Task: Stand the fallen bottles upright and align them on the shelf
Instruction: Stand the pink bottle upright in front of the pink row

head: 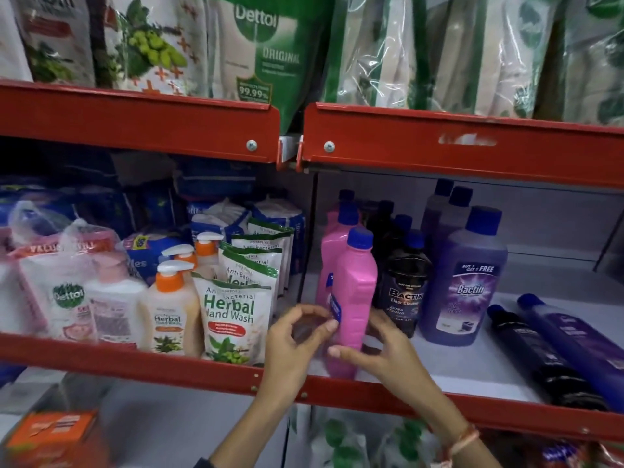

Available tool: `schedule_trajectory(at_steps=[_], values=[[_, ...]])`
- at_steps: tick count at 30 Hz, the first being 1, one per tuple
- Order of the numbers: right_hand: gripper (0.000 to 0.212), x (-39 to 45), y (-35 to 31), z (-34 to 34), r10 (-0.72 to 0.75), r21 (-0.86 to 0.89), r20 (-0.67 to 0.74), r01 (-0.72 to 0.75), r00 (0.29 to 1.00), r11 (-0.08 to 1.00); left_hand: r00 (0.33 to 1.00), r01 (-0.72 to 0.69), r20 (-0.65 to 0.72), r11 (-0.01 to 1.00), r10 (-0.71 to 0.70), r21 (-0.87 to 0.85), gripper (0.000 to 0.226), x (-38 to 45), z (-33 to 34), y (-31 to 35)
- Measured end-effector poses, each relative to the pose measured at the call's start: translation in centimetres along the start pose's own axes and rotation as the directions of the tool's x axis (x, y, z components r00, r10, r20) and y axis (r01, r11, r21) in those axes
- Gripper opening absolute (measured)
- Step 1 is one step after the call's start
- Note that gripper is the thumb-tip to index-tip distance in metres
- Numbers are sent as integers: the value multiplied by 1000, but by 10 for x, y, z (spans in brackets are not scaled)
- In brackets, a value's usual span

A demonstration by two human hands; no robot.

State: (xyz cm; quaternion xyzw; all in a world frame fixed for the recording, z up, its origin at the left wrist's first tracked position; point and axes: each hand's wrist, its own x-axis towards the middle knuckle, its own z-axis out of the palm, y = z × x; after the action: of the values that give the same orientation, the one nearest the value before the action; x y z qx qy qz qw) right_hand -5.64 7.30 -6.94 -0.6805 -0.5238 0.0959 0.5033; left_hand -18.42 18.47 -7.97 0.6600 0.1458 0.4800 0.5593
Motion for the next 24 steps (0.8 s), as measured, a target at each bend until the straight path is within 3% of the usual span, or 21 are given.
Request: schedule_trajectory(at_steps=[3, 5, 10, 13, 19, 24], values=[[56, 8, 8, -14, 2, 277, 220, -65, 976, 959, 992, 62, 111, 998, -64, 23, 58, 0, 1, 0], [60, 11, 11, -17, 7, 347, 255, -99, 967, 933, 980, 63, 188, 997, -71, 48, 70, 0, 2, 1], [79, 10, 16, -10, 40, 170, 58, -49, 998, 984, 984, -33, 180, 983, 0, 182, 78, 0, 3, 6], [74, 8, 14, -6, 3, 64, -11, -2, 1000, 998, 990, -59, 137, 966, 26, 250, 81, -3, 6, 8], [67, 3, 9, -6, -6, 33, -35, 7, 999, 999, 994, -94, 89, 928, 66, 361, 80, -11, 11, 5], [71, 4, 10, -13, -18, 38, 39, 16, 999, 999, 997, -48, 77, 905, 16, 423, 82, -9, 23, 6]])
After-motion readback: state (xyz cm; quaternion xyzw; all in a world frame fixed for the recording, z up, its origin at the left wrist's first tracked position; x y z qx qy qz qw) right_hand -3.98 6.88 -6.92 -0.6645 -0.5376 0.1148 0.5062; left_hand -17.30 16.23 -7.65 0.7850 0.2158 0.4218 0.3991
